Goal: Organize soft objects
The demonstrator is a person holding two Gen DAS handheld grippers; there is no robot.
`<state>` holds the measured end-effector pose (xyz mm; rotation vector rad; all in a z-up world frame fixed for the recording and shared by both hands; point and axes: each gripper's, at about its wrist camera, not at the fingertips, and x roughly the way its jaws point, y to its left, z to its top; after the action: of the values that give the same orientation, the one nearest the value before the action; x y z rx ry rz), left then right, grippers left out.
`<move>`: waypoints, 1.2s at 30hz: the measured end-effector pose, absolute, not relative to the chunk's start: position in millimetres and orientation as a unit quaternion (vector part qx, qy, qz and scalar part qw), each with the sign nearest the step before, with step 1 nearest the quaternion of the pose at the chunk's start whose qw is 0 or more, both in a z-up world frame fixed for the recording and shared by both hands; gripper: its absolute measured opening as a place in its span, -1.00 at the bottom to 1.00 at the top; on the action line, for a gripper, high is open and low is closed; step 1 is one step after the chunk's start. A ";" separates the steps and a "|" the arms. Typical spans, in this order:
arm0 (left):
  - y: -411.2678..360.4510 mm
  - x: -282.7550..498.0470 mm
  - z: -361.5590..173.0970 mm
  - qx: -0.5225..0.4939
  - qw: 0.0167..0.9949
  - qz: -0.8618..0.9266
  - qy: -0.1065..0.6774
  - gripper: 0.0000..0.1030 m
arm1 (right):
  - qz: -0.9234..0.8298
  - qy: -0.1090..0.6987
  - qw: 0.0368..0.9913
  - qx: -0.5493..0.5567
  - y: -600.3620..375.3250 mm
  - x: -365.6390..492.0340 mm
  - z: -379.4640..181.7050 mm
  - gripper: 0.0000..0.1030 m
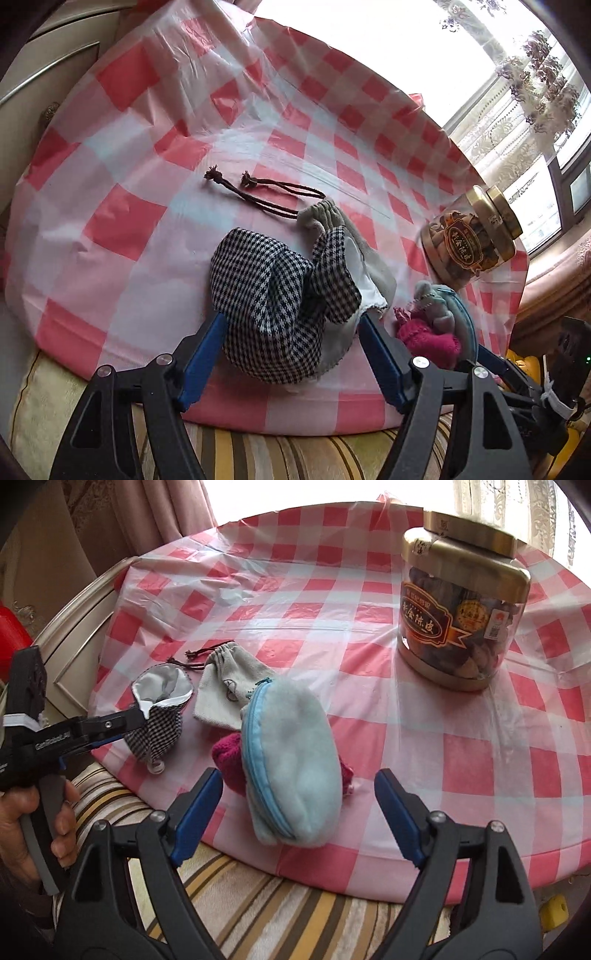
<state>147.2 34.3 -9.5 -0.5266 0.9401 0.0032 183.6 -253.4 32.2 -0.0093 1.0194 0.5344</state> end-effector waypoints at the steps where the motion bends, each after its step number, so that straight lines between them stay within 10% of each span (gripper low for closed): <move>1: 32.0 145.7 -9.7 -0.246 0.860 0.005 0.447 0.46 | 0.250 0.480 0.841 -0.008 -255.8 181.1 32.8 0.67; 9: 28.5 154.9 -20.9 -0.230 0.852 0.020 0.469 0.46 | 0.226 0.468 0.851 -0.068 -246.4 184.6 25.9 0.59; 13: 23.7 167.5 -25.3 -0.212 0.855 0.020 0.473 0.15 | 0.231 0.480 0.844 -0.059 -245.3 194.1 18.5 -0.48; 14: 22.1 169.0 -27.5 -0.207 0.854 0.021 0.477 -0.25 | 0.230 0.481 0.844 -0.058 -246.6 194.3 17.5 -0.49; 18: 19.5 163.4 -27.4 -0.204 0.859 0.016 0.469 -0.52 | 0.226 0.455 0.860 -0.041 -257.6 187.2 30.2 -0.58; 36: 22.8 143.1 -4.4 -0.197 0.894 0.034 0.401 -0.72 | 0.132 0.420 0.898 -0.021 -300.9 189.8 47.7 -0.74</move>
<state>143.1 22.8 -4.4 -0.4085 0.8311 0.0711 189.8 -300.9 47.7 -0.0434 0.8701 0.2744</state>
